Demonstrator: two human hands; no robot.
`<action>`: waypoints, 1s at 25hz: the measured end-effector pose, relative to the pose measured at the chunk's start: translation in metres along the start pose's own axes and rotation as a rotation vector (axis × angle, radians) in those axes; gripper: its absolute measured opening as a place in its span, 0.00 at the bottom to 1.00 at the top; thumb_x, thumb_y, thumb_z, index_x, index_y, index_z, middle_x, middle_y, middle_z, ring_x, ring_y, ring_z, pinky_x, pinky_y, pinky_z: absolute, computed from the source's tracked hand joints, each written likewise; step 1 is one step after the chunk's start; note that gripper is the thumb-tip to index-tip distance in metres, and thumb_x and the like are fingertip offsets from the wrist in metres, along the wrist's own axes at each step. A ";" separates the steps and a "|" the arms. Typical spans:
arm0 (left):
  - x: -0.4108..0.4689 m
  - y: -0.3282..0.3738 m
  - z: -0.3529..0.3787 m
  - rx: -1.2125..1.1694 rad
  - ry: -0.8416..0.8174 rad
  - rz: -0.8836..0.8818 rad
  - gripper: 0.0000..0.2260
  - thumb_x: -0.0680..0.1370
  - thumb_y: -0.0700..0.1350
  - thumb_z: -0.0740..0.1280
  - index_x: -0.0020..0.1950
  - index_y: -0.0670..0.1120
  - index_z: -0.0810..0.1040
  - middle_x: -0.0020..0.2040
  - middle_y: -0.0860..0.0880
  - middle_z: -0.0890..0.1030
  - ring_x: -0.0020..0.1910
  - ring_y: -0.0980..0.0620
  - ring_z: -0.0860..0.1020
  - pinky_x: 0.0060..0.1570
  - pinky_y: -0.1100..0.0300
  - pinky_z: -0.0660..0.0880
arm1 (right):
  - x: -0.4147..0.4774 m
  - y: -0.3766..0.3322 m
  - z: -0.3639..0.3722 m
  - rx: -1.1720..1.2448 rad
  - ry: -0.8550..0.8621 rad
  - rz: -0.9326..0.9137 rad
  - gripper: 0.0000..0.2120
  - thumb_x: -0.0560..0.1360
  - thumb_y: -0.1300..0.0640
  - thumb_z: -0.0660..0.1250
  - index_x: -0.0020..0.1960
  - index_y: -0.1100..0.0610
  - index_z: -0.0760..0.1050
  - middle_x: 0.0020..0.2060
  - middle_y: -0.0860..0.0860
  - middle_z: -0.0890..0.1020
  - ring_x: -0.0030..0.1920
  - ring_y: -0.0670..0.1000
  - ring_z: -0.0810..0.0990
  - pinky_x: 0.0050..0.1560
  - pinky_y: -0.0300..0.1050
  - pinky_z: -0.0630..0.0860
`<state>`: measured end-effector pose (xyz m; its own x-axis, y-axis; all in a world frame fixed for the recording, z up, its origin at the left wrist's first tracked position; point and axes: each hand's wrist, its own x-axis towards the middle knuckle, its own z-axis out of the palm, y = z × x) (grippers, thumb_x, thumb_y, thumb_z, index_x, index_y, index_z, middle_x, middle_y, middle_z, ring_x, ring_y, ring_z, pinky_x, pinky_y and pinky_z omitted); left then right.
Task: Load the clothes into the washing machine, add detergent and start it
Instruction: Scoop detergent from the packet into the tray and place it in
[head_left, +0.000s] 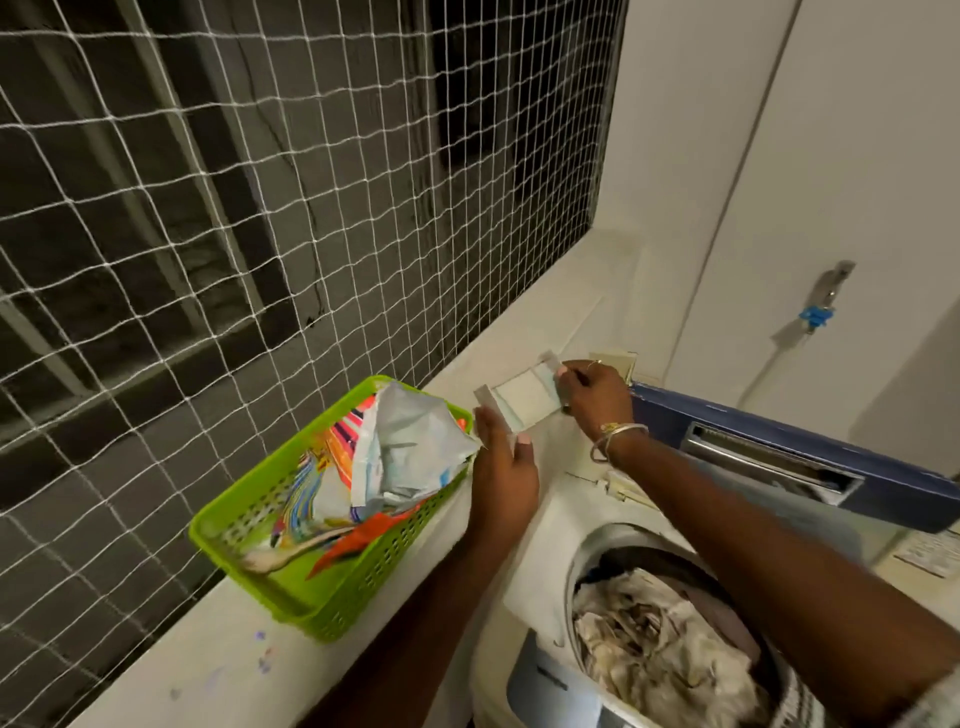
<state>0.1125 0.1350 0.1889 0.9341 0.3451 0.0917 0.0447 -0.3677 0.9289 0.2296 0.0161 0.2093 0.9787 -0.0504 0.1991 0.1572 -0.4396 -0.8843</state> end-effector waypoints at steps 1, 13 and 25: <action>0.003 0.003 -0.001 0.016 0.006 -0.008 0.29 0.83 0.45 0.59 0.80 0.41 0.50 0.80 0.40 0.55 0.79 0.44 0.57 0.77 0.55 0.54 | 0.010 -0.007 0.005 -0.063 -0.011 -0.022 0.13 0.79 0.52 0.64 0.46 0.57 0.84 0.39 0.55 0.85 0.40 0.56 0.84 0.46 0.57 0.83; 0.030 0.026 0.004 0.113 0.075 -0.237 0.36 0.82 0.53 0.60 0.80 0.40 0.42 0.80 0.38 0.45 0.80 0.40 0.45 0.78 0.47 0.43 | 0.064 -0.034 0.065 -0.294 -0.195 0.020 0.08 0.73 0.59 0.68 0.44 0.59 0.86 0.43 0.55 0.86 0.45 0.56 0.83 0.44 0.44 0.79; -0.002 0.039 0.005 0.099 -0.018 0.122 0.35 0.81 0.39 0.61 0.81 0.43 0.42 0.80 0.49 0.37 0.79 0.52 0.38 0.70 0.70 0.37 | 0.041 -0.045 0.043 -0.270 -0.022 -0.117 0.09 0.77 0.52 0.66 0.50 0.54 0.83 0.47 0.51 0.86 0.47 0.52 0.82 0.46 0.38 0.69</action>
<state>0.1138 0.1155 0.2232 0.9409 0.2774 0.1945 -0.0358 -0.4894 0.8713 0.2680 0.0722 0.2396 0.9590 0.0332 0.2815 0.2317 -0.6639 -0.7111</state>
